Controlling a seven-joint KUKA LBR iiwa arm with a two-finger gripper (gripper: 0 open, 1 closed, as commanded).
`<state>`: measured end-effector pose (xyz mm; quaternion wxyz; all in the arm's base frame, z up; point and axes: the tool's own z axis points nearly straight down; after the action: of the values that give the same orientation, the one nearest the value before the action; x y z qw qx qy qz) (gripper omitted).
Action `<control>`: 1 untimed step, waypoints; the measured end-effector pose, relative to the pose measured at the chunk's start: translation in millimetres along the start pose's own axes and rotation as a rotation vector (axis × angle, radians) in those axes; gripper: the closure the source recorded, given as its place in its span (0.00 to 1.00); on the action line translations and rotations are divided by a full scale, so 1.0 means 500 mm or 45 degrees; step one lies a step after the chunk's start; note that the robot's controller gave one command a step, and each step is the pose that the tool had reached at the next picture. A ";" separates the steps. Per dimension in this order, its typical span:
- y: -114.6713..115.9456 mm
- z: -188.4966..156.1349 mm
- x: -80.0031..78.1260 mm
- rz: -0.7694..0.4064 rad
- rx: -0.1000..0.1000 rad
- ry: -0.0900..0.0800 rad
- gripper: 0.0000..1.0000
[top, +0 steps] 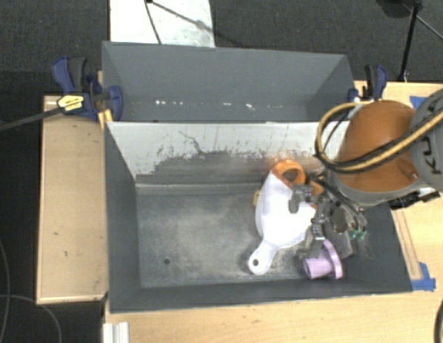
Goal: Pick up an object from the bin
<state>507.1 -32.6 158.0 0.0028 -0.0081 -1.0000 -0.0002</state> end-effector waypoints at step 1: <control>0.000 -0.009 -0.003 -0.001 0.001 -0.010 0.00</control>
Offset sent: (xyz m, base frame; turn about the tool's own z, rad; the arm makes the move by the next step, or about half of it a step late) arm -0.0285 -0.0222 -0.0880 0.1425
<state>508.8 -32.6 162.4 -0.0013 -0.0076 -1.0000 0.0000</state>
